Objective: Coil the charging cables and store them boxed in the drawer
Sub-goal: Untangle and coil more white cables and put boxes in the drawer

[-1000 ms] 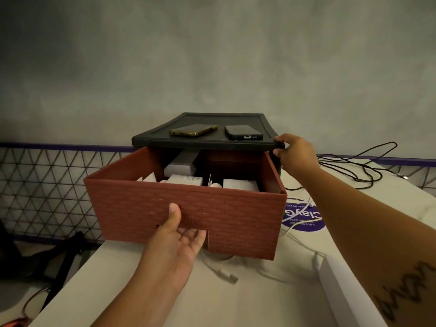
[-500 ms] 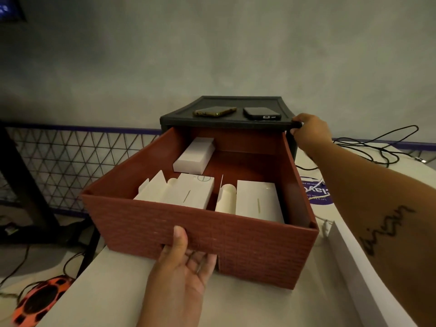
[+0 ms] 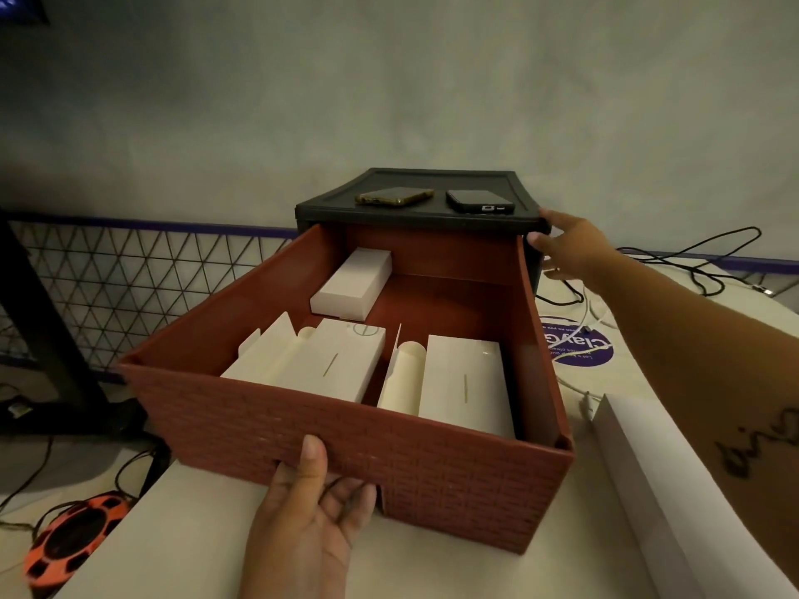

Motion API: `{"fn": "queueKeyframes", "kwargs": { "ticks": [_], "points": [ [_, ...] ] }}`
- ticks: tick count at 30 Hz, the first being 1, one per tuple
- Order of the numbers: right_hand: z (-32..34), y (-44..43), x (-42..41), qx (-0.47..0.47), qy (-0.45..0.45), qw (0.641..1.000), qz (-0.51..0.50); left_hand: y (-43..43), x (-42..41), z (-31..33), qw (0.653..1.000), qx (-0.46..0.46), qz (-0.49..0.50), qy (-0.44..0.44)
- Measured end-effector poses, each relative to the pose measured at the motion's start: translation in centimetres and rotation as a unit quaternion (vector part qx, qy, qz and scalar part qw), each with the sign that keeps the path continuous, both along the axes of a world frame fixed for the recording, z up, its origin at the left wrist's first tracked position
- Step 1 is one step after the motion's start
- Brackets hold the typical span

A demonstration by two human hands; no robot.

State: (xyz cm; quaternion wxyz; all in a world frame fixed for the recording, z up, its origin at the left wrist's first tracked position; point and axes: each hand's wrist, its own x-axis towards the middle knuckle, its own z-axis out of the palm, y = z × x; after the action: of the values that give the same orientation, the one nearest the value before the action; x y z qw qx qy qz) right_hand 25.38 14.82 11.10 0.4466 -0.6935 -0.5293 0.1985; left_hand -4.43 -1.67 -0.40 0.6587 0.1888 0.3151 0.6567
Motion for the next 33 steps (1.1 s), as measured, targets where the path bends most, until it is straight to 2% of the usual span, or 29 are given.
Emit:
{"fn": "queueKeyframes", "kwargs": {
  "ticks": [2,4,9,15,17,20,25,27,28,30,31,32,33],
  "points": [
    [-0.7,-1.7,0.1,-0.019,-0.017,0.999,0.027,-0.3,0.4,0.1,1.000,0.004,0.003,0.006],
    [-2.0,-3.8,0.2,-0.024,-0.073,0.997,0.031,-0.5,0.9,0.1,0.999,-0.005,0.015,0.034],
    [-5.4,-10.2,1.5,-0.097,-0.153,0.983,0.041,-1.7,2.0,-0.2,0.992,-0.014,0.100,0.074],
    [-7.8,-17.3,2.1,-0.131,-0.178,0.975,0.033,-4.0,4.6,-1.1,0.985,0.017,0.102,0.134],
    [-8.6,-18.7,2.2,-0.136,-0.167,0.976,0.033,-4.7,5.6,-1.2,0.982,0.025,0.083,0.165],
    [-9.5,-19.9,2.0,-0.096,-0.087,0.992,-0.006,-5.3,6.4,-1.7,0.972,0.076,0.057,0.214],
    [-10.1,-21.4,1.9,-0.070,-0.011,0.995,-0.075,-7.9,8.2,-1.9,0.922,0.179,-0.005,0.344],
    [-10.3,-22.0,1.8,-0.057,0.017,0.993,-0.103,-8.8,9.1,-1.9,0.878,0.228,-0.094,0.411],
    [-10.4,-22.3,1.7,-0.049,0.031,0.991,-0.118,-9.2,9.5,-1.7,0.836,0.257,-0.145,0.462],
    [-10.7,-22.9,1.6,-0.038,0.044,0.987,-0.147,-10.1,10.5,-1.1,0.728,0.301,-0.229,0.571],
    [-10.8,-23.2,1.5,-0.035,0.042,0.986,-0.159,-10.4,10.9,-0.7,0.674,0.313,-0.246,0.623],
    [-10.8,-23.5,1.3,-0.035,0.036,0.984,-0.170,-10.5,11.3,-0.5,0.639,0.323,-0.242,0.654],
    [-10.8,-23.7,1.2,-0.033,0.030,0.983,-0.176,-10.5,11.7,-0.4,0.625,0.336,-0.228,0.666]
  ]
}}
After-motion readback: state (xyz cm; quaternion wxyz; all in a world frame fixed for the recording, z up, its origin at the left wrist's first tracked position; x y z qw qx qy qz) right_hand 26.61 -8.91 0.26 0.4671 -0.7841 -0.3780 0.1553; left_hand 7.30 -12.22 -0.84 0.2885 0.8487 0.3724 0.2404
